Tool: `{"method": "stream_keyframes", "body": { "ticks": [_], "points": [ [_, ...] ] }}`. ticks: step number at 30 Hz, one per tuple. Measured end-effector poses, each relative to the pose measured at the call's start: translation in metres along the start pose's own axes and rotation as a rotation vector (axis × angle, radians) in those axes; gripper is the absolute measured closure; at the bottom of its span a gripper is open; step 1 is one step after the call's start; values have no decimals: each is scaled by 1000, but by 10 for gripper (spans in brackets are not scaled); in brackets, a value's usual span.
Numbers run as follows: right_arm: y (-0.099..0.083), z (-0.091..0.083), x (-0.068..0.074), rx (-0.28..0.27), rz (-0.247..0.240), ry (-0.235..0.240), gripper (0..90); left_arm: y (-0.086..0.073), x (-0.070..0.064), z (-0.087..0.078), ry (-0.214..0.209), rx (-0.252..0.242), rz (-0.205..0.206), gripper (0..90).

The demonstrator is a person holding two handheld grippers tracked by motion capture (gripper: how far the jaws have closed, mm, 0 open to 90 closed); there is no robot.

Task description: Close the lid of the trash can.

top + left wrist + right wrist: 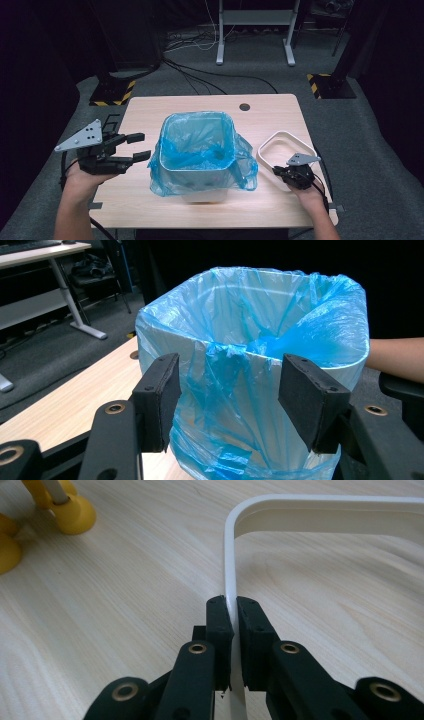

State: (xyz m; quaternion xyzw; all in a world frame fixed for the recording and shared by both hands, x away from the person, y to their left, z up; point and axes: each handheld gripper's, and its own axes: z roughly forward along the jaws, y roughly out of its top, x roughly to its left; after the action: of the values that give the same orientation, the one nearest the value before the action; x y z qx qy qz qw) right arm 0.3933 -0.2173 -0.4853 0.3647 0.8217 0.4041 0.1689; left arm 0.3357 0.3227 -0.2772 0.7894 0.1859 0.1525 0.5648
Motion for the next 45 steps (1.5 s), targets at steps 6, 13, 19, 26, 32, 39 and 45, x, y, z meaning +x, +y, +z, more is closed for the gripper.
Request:
{"method": "stream_keyframes", "body": {
  "ticks": [6, 13, 19, 26, 32, 39, 45],
  "points": [
    [12, -8, 2, -12, 0, 18, 846, 0, 0, 1, -1, 3, -2, 413],
    [31, -18, 7, -37, -3, 53, 846, -1, 1, 1, -3, 5, -2, 414],
    [53, -28, 14, -53, -29, 73, 846, -1, 0, 2, -5, 6, -5, 415],
    [76, -44, 21, -50, -54, 87, 846, -1, 0, 3, -6, 8, -2, 415],
    [92, -55, 23, -51, -54, 113, 846, -1, 0, 2, -6, 6, -3, 415],
    [109, -66, 27, -56, -70, 112, 846, -1, -1, 4, -11, 9, -3, 415],
    [124, -75, 29, -74, -86, 121, 846, -1, -1, 4, -11, 12, -1, 415]
  ]
}}
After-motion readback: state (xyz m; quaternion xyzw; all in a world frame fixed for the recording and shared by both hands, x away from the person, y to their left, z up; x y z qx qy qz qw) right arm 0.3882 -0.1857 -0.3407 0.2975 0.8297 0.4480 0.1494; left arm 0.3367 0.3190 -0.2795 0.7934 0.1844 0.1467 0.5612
